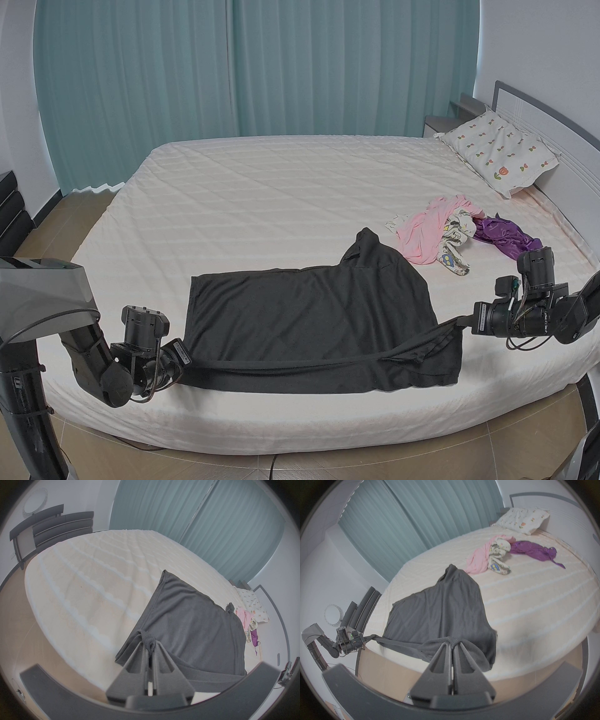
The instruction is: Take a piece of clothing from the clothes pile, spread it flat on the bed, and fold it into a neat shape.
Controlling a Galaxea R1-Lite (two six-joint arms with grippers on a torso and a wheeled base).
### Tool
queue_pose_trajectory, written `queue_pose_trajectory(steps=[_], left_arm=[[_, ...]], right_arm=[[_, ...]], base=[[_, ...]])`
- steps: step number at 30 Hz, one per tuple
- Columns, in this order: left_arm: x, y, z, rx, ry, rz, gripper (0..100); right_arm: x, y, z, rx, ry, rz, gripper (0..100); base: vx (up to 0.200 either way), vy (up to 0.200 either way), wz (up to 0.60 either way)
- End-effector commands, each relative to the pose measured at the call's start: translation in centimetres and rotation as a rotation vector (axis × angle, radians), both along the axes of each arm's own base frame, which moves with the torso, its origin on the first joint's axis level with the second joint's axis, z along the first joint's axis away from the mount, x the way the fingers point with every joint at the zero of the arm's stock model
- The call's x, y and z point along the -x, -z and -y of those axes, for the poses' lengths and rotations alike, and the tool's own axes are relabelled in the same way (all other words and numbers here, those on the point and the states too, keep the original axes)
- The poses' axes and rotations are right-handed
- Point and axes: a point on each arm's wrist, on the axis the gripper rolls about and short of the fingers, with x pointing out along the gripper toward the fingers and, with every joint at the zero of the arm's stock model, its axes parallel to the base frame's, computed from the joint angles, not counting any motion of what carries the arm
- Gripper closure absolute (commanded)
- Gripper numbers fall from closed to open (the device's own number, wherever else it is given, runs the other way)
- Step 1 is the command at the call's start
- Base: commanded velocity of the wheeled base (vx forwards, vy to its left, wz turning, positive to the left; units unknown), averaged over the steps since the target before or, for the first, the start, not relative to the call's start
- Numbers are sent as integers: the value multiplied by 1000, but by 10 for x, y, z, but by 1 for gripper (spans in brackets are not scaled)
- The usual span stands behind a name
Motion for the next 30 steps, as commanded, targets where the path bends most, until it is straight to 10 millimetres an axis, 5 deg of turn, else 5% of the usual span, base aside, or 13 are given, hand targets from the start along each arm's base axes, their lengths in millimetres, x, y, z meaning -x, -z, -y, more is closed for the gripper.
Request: queue_pose_trajectory(steps=[1,5,17,24,30], left_arm=[[17,-26,0,25,44,-24,100],[29,-36,-1,50,91,-133,100],[48,-25,-5,10,140,-315,100],[49,-22,-5,-20,179,-351,100],[18,-27,-1,1,156,-280,100]], right_arm=[[17,-7,6,1,7,-41,100],[33,-15,11,10,12,-89,100],[61,-35,15,90,-59,-174,100],[51,-32,13,116,-93,-228,100],[25,-22,10,114,-94,-257,100]], base=[[0,0,0],[0,0,0],[0,0,0],[0,0,0],[0,0,0]])
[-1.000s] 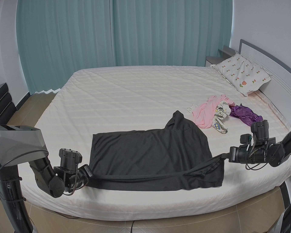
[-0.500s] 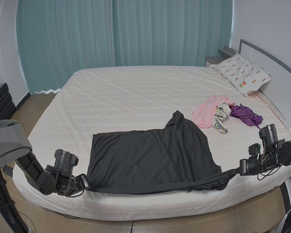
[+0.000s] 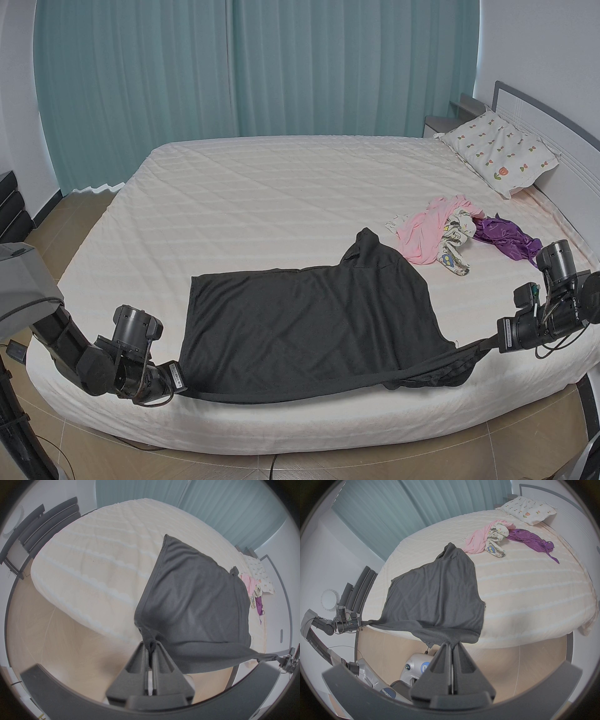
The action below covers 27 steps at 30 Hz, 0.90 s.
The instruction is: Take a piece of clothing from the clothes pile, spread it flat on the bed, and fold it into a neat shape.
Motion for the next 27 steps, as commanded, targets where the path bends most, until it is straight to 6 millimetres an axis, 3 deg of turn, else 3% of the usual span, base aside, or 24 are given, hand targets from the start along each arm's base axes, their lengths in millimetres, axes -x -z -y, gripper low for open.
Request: queue_pose_trajectory(steps=[1,14,27], left_arm=[[-27,-2,2,18,-30,50,100],[-92,15,-5,53,-238,130,100],[-118,27,-3,72,-260,150,100]], right_arm=[[-24,12,-3,0,-1,-35,100],[-76,22,-6,-33,59,-33,100],[-97,44,-9,-69,106,-7,100]], base=[[0,0,0],[0,0,0],[0,0,0]])
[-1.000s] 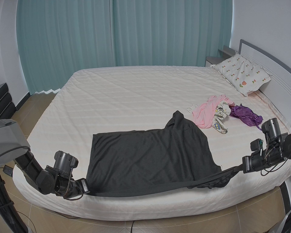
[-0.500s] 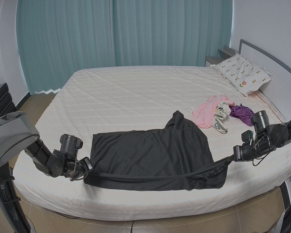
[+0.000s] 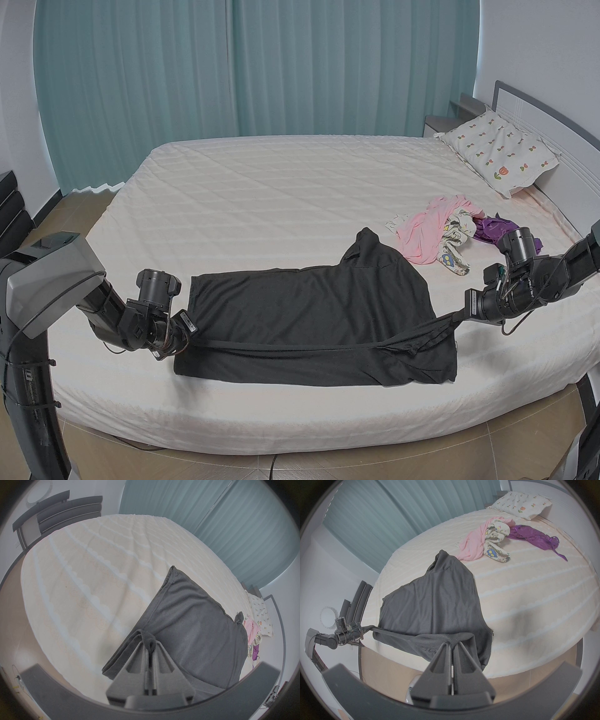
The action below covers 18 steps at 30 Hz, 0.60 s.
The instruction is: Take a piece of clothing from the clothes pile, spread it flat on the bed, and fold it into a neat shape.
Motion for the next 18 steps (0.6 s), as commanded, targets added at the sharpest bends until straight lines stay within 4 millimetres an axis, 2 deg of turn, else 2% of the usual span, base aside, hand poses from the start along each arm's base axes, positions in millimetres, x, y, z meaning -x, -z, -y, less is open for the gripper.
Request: queue_pose_trajectory(steps=[1,12,13,15,16,18], left_arm=[[-12,13,0,0,-4,-8,100],[-30,13,-1,33,-39,33,100],[-31,15,-1,35,-39,35,0],[-35,17,-2,37,-45,38,0],[-35,17,-3,38,-47,38,0],[-39,20,-5,49,-70,40,0]], right_arm=[[-11,18,-1,-26,38,-14,100],[-26,31,1,-122,156,19,100],[-28,35,1,-133,167,20,100],[-32,39,1,-147,178,23,100],[-32,39,1,-151,179,24,0],[-36,46,0,-177,207,12,0]], base=[[0,0,0],[0,0,0],[0,0,0],[0,0,0],[0,0,0],[0,0,0]])
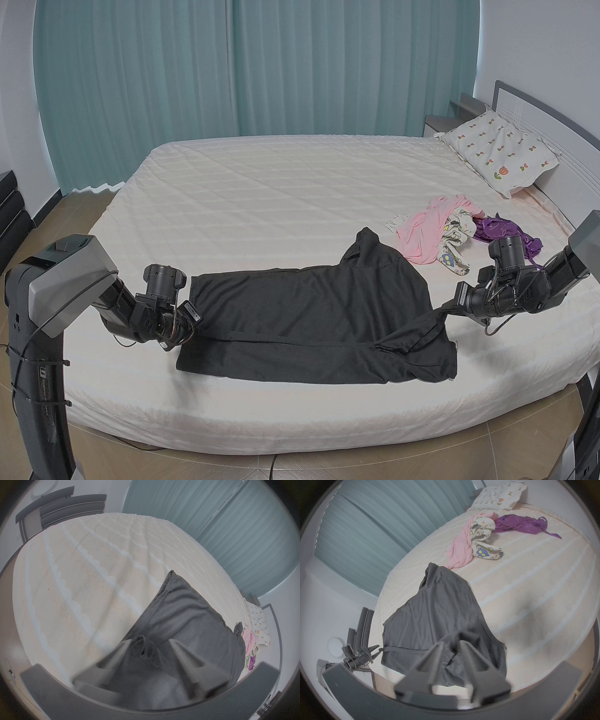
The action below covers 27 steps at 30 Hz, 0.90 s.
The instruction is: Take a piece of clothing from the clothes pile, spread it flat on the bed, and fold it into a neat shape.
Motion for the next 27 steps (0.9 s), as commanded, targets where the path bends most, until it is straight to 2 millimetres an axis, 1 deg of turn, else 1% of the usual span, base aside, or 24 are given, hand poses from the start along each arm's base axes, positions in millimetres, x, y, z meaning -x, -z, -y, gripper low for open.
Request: queue_pose_trajectory(steps=[1,4,7,9,10,14,15,17,21,24,27], left_arm=[[-8,7,-6,21,-42,1,0],[-8,2,-16,59,-84,5,0],[-2,-12,-25,103,-112,20,0],[-1,-12,-27,109,-114,18,0],[15,-21,-29,170,-117,3,0],[41,-29,-28,267,-125,-39,0],[47,-28,-27,278,-130,-54,0],[53,-26,-28,291,-136,-65,0],[57,-20,-28,313,-145,-31,0],[60,-18,-27,316,-139,-7,0],[61,-18,-27,314,-134,20,0]], right_arm=[[-8,18,-1,-44,44,-36,0],[-13,21,-1,-115,114,-35,0],[-15,21,-2,-195,185,-48,0],[-15,21,-2,-203,192,-52,0],[-17,27,-9,-257,230,-85,0],[-20,38,-32,-304,245,-140,0],[-19,42,-39,-301,235,-152,0],[-20,49,-45,-294,225,-164,0],[-24,62,-46,-255,258,-174,0],[-25,64,-48,-238,270,-167,0],[-23,66,-56,-224,256,-178,0]], base=[[0,0,0],[0,0,0],[0,0,0],[0,0,0],[0,0,0],[0,0,0],[0,0,0],[0,0,0],[0,0,0],[0,0,0],[0,0,0]])
